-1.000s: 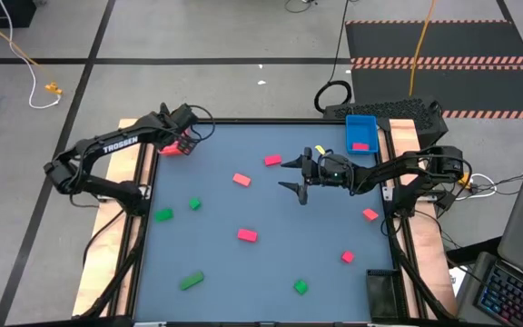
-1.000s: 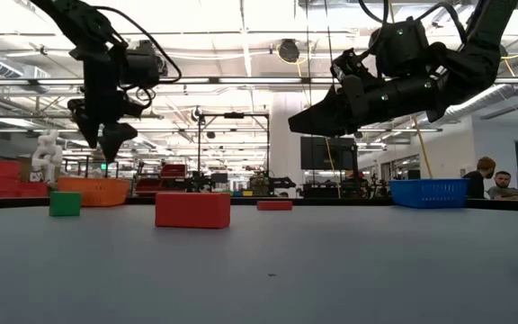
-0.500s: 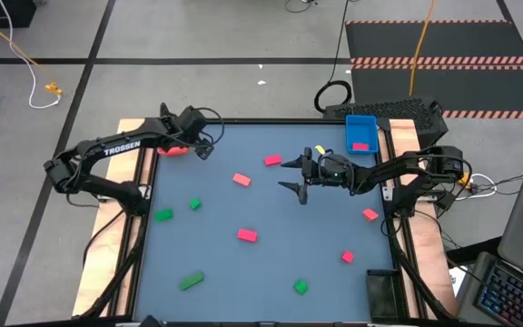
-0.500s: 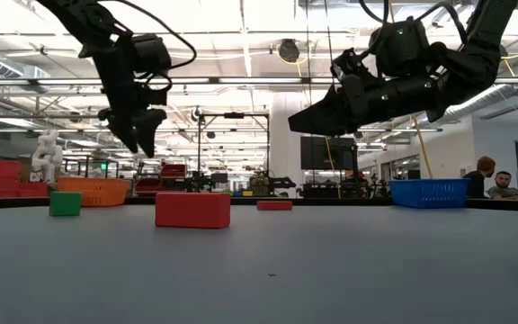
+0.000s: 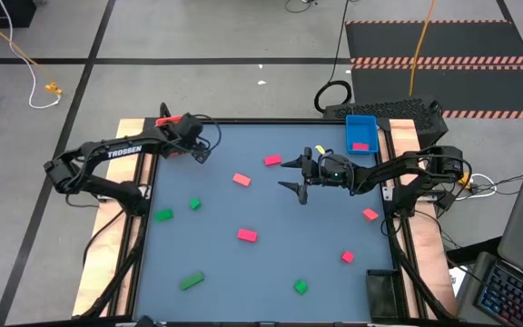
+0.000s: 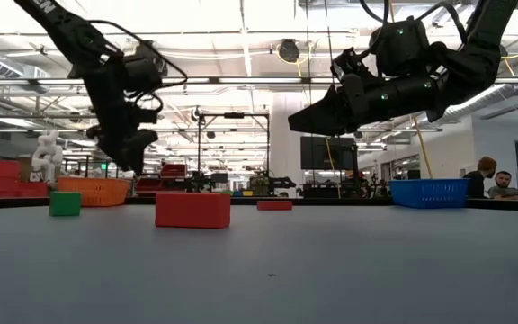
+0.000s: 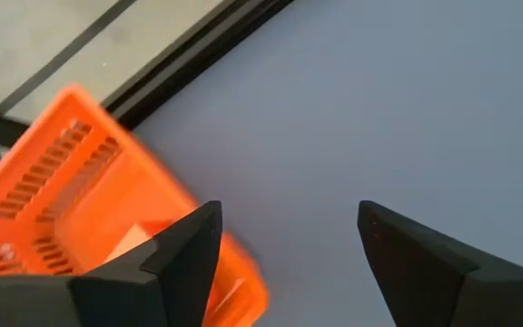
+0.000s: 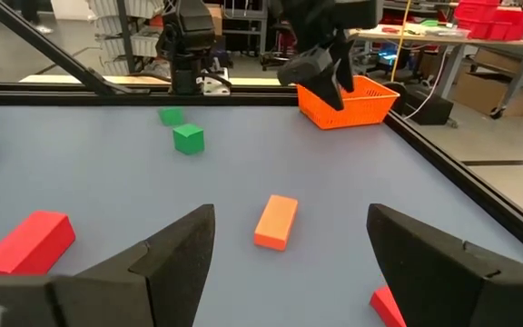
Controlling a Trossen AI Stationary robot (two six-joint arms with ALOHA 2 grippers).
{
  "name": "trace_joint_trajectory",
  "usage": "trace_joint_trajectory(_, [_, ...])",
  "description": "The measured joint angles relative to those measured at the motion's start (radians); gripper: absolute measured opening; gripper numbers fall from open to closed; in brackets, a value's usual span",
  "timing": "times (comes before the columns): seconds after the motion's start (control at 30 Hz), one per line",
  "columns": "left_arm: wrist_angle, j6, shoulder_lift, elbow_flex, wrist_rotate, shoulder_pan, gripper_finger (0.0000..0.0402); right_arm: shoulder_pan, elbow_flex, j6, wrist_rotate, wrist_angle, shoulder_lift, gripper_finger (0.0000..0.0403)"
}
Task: Sort & place blocks by color
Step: Adjust the orange bin
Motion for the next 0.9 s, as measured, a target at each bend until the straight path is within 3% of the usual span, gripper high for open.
trace_joint_trajectory(0.2, [-0.036,-0.03,0.0,-0.028,-0.007,0.045,0.0248,0.0,-0.001,0.061,0.0,0.004,0.0,0.0281])
trace_joint_trajectory(0.63, [-0.131,-0.048,0.0,-0.035,-0.167,0.047,0.025,0.0,-0.001,0.08,0.0,0.004,0.0,0.0281])
trace_joint_trajectory(0.9, [-0.164,-0.058,0.0,-0.035,-0.189,0.047,0.025,0.0,-0.001,0.079,0.0,0.004,0.0,0.0281])
